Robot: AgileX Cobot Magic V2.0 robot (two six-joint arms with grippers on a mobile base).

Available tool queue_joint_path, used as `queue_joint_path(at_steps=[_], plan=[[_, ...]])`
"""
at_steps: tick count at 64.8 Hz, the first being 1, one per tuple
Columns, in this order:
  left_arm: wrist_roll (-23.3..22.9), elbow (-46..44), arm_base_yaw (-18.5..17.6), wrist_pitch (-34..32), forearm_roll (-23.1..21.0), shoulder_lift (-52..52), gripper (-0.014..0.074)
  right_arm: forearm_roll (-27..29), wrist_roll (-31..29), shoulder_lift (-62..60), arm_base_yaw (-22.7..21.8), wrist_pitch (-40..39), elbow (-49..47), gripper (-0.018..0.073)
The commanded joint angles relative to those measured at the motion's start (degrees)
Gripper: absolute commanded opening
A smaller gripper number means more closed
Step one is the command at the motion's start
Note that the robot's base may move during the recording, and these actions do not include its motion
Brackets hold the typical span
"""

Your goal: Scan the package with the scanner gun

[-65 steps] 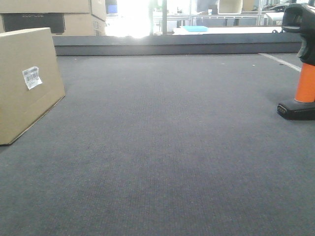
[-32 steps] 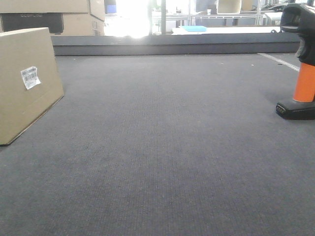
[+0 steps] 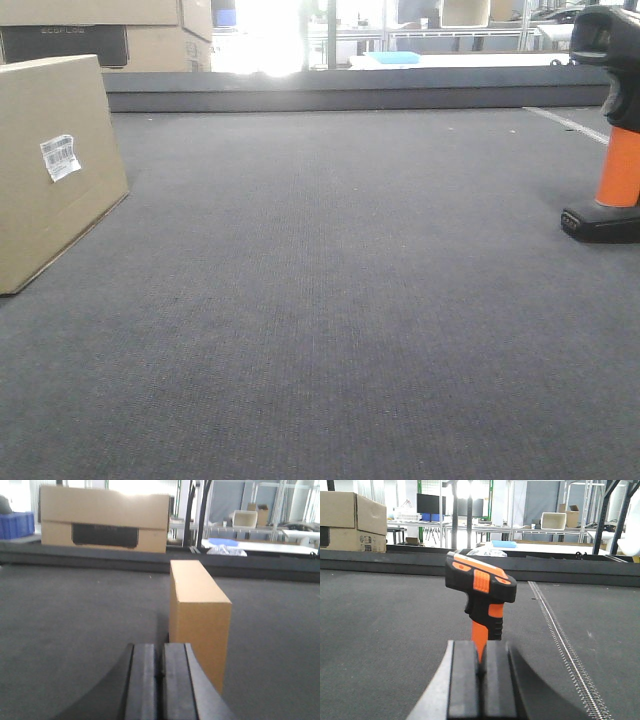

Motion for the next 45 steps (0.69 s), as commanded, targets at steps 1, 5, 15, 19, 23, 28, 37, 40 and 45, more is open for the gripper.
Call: queue_joint_path(at_steps=[1, 5, 15, 19, 23, 28, 37, 40, 45], plan=[[0.0, -4.91, 0.2, 4.34, -0.64, -0.18, -0.0111, 0.03, -0.19, -0.21, -0.24, -1.27, 0.03, -0.0154], [0.0, -8.3, 0.2, 8.03, -0.53, 0.91, -0.0111, 0.03, -0.19, -0.21, -0.24, -1.27, 0.03, -0.0154], [0.0, -19.12, 0.2, 16.54, -0.53, 8.71, -0.0111, 0.03, -0.19, -0.21, -0.24, -1.27, 0.03, -0.0154], [0.0, -22.79, 0.2, 20.37, -0.53, 12.59, -0.0111, 0.03, -0.19, -0.21, -0.24, -1.27, 0.03, -0.0154], [0.0, -27.21, 0.2, 24.39, -0.53, 17.92, -0.0111, 0.03, -0.19, -0.21, -0.24, -1.27, 0.03, -0.0154], [0.0, -31.82, 0.2, 28.26, -0.53, 24.24, -0.0111, 0.03, -0.19, -0.21, -0.24, -1.27, 0.03, -0.0154], [0.0, -39.99, 0.2, 30.07, -0.63, 35.74, -0.0111, 0.03, -0.19, -0.21, -0.24, -1.27, 0.03, -0.0154], [0.0, -43.1, 0.2, 31.82, -0.63, 39.04, -0.0111, 0.03, -0.19, -0.21, -0.24, -1.27, 0.03, -0.0154], [0.0, -47.29, 0.2, 32.57, -0.42, 43.55, -0.0111, 0.03, -0.19, -0.21, -0.24, -1.27, 0.03, -0.0154]])
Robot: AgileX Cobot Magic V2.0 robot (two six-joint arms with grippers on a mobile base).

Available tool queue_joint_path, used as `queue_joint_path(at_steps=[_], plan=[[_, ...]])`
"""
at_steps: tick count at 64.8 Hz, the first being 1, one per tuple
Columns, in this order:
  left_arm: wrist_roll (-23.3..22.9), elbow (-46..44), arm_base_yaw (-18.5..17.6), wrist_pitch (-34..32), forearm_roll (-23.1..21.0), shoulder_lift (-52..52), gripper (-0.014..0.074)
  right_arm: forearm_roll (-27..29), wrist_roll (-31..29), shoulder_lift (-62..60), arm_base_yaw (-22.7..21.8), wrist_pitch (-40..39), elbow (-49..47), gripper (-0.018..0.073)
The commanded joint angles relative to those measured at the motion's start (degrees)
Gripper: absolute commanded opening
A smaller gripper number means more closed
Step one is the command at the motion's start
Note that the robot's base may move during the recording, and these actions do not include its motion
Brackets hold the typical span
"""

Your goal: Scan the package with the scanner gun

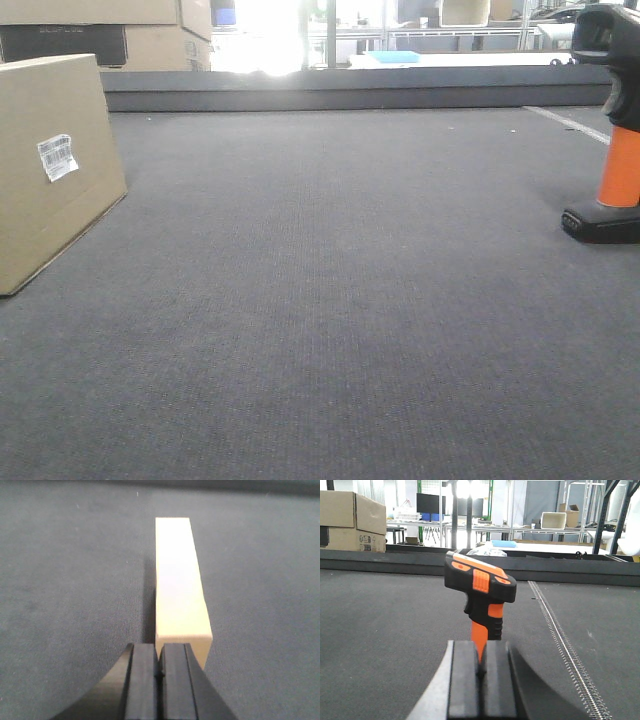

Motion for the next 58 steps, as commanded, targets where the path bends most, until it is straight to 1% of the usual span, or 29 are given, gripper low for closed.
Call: queue_joint_path(at_steps=[1, 10, 16, 21, 24, 28, 30, 36, 42, 45, 47, 49, 55, 58], plan=[[0.0, -4.88, 0.2, 0.91, -0.2, 5.11, -0.0111, 0.03, -0.19, -0.21, -0.24, -1.27, 0.03, -0.0154], [0.0, -11.31, 0.2, 0.14, -0.44, 13.21, -0.0111, 0.03, -0.19, -0.21, -0.24, -1.27, 0.03, -0.0154], [0.0, -16.72, -0.48, 3.03, -0.56, 19.98, -0.0111, 0.03, -0.19, -0.21, -0.24, -1.27, 0.03, -0.0154], [0.0, -21.68, -1.93, 5.64, -0.32, 25.7, -0.0108, 0.03, -0.19, -0.21, -0.24, -1.27, 0.03, -0.0154], [0.0, -23.85, -2.79, 6.94, -0.19, 28.1, -0.0085, 0.03, -0.19, -0.21, -0.24, -1.27, 0.03, -0.0154], [0.0, -26.04, -4.01, 7.8, 0.08, 30.78, -0.001, 0.03, -0.19, -0.21, -0.24, -1.27, 0.03, -0.0154], [0.0, -26.96, -4.69, 8.08, 0.08, 32.02, 0.0049, 0.03, -0.19, -0.21, -0.24, -1.27, 0.03, -0.0154], [0.0, -28.82, -6.61, 7.86, 0.35, 35.0, 0.0267, 0.03, -0.19, -0.21, -0.24, -1.27, 0.03, -0.0154], [0.0, -29.29, -7.14, 6.1, 1.38, 37.5, 0.0485, 0.03, -0.19, -0.21, -0.24, -1.27, 0.03, -0.0154], [-0.31, -29.29, -7.14, 5.56, 1.47, 38.21, 0.0554, 0.03, -0.19, -0.21, -0.24, -1.27, 0.03, -0.0154], [-0.43, -29.29, -7.14, 5.58, 1.47, 38.63, 0.059, 0.03, -0.19, -0.21, -0.24, -1.27, 0.03, -0.0154], [-0.69, -29.29, -7.14, 5.53, 1.59, 38.98, 0.0605, 0.03, -0.19, -0.21, -0.24, -1.27, 0.03, -0.0154], [-0.69, -29.29, -7.14, 5.43, 1.95, 40.31, 0.0599, 0.03, -0.19, -0.21, -0.24, -1.27, 0.03, -0.0154], [-2.18, -29.29, -7.14, 5.28, 2.53, 40.96, 0.0599, 0.03, -0.19, -0.21, -0.24, -1.27, 0.03, -0.0154]])
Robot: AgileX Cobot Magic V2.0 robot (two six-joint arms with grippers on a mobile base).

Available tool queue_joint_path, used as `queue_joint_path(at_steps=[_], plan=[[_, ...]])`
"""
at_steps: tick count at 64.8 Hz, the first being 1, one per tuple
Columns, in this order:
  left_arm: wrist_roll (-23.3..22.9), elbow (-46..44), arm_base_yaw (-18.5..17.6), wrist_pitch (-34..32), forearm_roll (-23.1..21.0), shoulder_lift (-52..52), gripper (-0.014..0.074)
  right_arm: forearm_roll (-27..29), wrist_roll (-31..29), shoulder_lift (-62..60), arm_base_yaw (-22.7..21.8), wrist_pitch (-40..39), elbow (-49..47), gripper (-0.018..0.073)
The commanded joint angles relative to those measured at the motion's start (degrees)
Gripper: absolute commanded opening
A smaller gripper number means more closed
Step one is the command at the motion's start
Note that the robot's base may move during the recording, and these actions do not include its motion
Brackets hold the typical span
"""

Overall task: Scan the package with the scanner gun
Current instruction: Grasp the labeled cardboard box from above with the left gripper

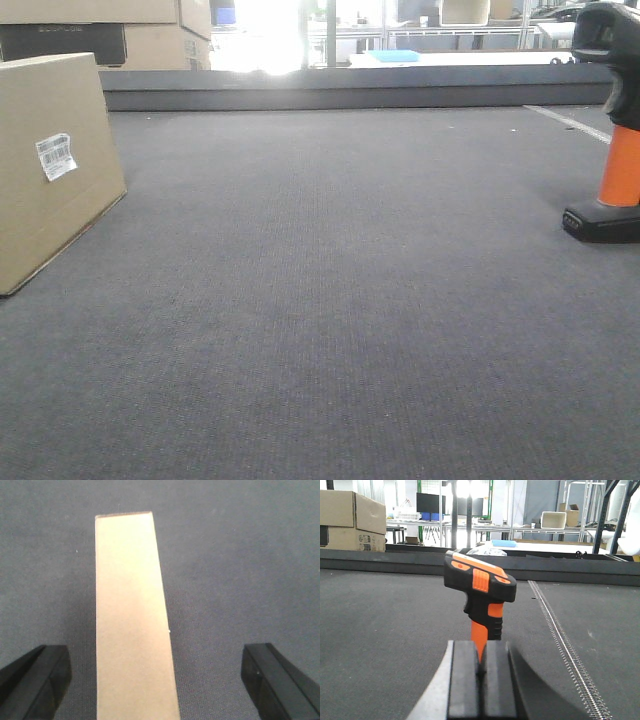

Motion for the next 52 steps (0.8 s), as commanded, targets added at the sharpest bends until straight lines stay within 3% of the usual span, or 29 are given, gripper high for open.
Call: queue_joint_path(at_steps=[1, 7, 22, 33, 52], plan=[[-2.32, -0.45, -0.32, -1.13, 0.72, 0.94, 0.0599, 0.03, -0.19, -0.21, -0.24, -1.27, 0.03, -0.0154], [-4.65, -0.45, -0.32, -0.88, 1.8, 2.47, 0.0599, 0.03, -0.19, -0.21, -0.24, -1.27, 0.03, -0.0154], [-4.74, -0.45, -0.32, 0.94, 2.22, 5.36, 0.0599, 0.03, -0.19, -0.21, -0.24, -1.27, 0.03, -0.0154], [-9.81, -0.45, -0.32, 1.32, 7.23, 6.38, 0.0599, 0.03, -0.19, -0.21, -0.24, -1.27, 0.03, -0.0154], [-10.81, -0.45, -0.32, 6.41, 6.6, 9.07, 0.0599, 0.03, -0.19, -0.21, -0.24, -1.27, 0.03, -0.0154]])
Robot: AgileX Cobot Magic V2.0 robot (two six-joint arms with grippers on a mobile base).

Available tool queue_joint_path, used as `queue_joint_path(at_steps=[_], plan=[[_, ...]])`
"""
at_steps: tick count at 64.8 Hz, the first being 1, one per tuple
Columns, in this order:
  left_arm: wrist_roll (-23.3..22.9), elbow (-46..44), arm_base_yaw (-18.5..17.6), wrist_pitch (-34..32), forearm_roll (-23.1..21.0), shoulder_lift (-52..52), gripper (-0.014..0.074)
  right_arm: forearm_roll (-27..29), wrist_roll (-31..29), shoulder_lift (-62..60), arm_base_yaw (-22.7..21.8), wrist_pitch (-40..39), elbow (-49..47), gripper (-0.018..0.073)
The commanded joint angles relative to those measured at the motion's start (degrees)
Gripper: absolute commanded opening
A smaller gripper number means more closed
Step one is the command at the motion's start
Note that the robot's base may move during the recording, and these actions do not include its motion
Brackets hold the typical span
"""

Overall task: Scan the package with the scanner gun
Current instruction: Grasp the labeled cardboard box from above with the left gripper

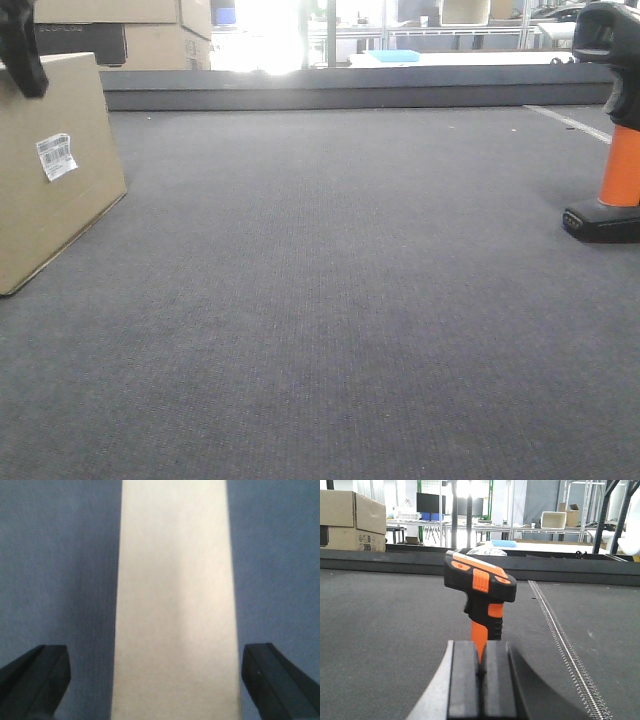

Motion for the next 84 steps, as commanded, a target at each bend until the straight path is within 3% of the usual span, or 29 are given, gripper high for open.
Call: queue_joint_path(at_steps=[1, 29, 33, 44, 53, 66, 84], plan=[[-0.95, -0.33, -0.32, 1.3, -0.32, 0.47, 0.0599, 0.03, -0.19, -0.21, -0.24, -1.27, 0.03, -0.0154], [-0.95, -0.33, -0.32, 5.85, -0.35, 0.97, 0.0566, 0.03, -0.19, -0.21, -0.24, -1.27, 0.03, -0.0154], [-0.95, -0.33, -0.32, 6.06, -0.35, 0.97, 0.0488, 0.03, -0.19, -0.21, -0.24, -1.27, 0.03, -0.0154], [-0.95, -0.33, -0.32, 6.31, -0.35, 0.97, 0.0146, 0.03, -0.19, -0.21, -0.24, -1.27, 0.03, -0.0154], [-0.95, -0.33, -0.32, 6.31, -0.35, 0.97, -0.0002, 0.03, -0.19, -0.21, -0.24, -1.27, 0.03, -0.0154], [-0.95, -0.56, -0.32, 6.31, -1.18, 0.97, -0.0016, 0.03, -0.19, -0.21, -0.24, -1.27, 0.03, -0.0154], [-0.95, -7.38, -0.32, 11.55, -7.86, 0.87, -0.0016, 0.03, -0.19, -0.21, -0.24, -1.27, 0.03, -0.0154]])
